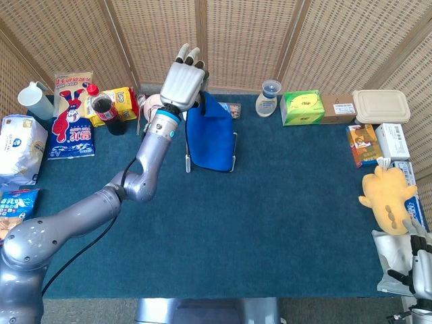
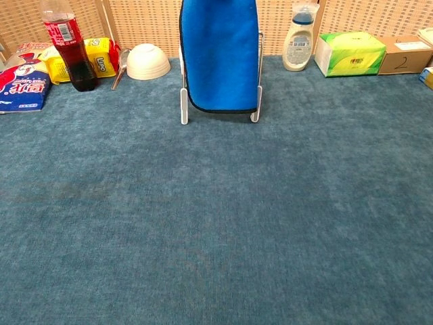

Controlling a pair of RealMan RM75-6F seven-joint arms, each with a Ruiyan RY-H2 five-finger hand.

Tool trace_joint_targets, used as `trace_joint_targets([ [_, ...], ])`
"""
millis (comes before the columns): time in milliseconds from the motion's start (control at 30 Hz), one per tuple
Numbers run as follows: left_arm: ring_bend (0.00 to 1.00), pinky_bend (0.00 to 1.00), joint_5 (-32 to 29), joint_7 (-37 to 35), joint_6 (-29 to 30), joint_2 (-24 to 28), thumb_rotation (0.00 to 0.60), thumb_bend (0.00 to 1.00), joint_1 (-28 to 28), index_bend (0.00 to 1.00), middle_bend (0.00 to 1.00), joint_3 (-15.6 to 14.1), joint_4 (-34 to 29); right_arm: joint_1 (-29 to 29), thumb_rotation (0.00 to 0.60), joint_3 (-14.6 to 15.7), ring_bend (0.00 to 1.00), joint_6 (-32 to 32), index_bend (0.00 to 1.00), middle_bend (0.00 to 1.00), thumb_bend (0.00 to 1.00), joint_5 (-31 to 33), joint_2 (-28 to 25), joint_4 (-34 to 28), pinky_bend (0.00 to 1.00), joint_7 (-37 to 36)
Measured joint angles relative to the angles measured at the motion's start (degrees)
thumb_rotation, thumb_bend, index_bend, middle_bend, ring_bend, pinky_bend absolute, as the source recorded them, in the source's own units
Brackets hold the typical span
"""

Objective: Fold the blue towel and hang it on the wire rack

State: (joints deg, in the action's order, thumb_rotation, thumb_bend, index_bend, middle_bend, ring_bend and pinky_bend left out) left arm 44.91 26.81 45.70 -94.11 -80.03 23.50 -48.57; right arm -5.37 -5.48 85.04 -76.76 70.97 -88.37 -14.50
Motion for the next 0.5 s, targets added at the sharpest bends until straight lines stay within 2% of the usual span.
trace_joint_targets([
  [167, 0.13, 0.00, 0.1, -0.5, -1.8, -2.8, 0.600, 0.43, -1.6, 0.71, 0.37, 0.3, 6.3, -0.2, 0.600, -0.1, 0.00, 0.1, 0.04, 0.03, 0.28, 0.4, -0.1, -0.5, 0.00, 0.8],
  [233, 0.11, 0.00, 0.2, -0.8, -2.7, -4.1, 0.600, 0.40, -2.3, 0.66, 0.35, 0.4, 9.1, -0.2, 0.600, -0.1, 0.00, 0.1, 0.04, 0.03, 0.28, 0.6, -0.1, -0.7, 0.00, 1.2],
  [267, 0.10, 0.00, 0.2, -0.8, -3.1, -4.7, 0.600, 0.38, -2.6, 0.62, 0.33, 0.5, 10.4, -0.2, 0.600, -0.1, 0.00, 0.0, 0.04, 0.03, 0.28, 0.6, -0.1, -0.9, 0.00, 1.4],
  [400, 0.00, 0.00, 0.2, -0.9, -5.0, -7.5, 0.600, 0.24, -3.8, 0.29, 0.15, 0.5, 16.2, -0.2, 0.600, -0.1, 0.00, 0.1, 0.04, 0.04, 0.28, 0.7, -0.4, -1.6, 0.00, 2.1],
  [500, 0.00, 0.00, 0.1, -0.7, -6.6, -9.9, 0.600, 0.16, -4.9, 0.14, 0.07, 0.8, 20.2, -0.4, 0.600, -0.1, 0.00, 0.3, 0.04, 0.04, 0.28, 0.7, -0.6, -2.1, 0.00, 2.3],
])
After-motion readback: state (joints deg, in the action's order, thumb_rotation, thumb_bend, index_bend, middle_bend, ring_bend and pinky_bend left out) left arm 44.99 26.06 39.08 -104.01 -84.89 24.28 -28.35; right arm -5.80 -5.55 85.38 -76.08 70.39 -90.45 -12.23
